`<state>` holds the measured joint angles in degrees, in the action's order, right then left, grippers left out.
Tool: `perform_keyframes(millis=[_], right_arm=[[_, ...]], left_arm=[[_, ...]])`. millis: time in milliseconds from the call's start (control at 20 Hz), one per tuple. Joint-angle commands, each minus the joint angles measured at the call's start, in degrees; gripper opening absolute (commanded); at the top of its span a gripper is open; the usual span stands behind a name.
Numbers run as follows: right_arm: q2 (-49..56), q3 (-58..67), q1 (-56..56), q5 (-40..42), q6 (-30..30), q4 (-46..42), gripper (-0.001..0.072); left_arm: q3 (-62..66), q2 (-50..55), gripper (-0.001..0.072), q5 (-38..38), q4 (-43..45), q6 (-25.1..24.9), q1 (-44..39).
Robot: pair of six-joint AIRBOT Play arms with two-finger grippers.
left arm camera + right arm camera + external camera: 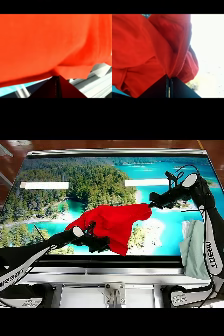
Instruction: Fold the shirts.
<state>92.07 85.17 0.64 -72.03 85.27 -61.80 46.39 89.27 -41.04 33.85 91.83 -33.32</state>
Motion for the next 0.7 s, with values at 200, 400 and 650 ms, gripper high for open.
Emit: perform_keyframes(millis=[200, 400, 650], right_arm=[[0.0, 0.0, 0.0, 0.0, -0.1, 0.0, 0.0057], [-2.1, 0.0, 0.0, 0.8, -4.2, 4.4, 0.0057], [-14.2, 0.0, 0.0, 9.3, -4.3, 5.2, 0.0057]], left_arm=[[0.2, -1.9, 0.0034, 0.5, 0.4, -2.3, 0.9], [0.8, -14.3, 0.0032, 3.0, 3.5, -3.6, 1.0], [9.4, -38.9, 0.0031, 8.1, 20.2, 9.2, 5.2]])
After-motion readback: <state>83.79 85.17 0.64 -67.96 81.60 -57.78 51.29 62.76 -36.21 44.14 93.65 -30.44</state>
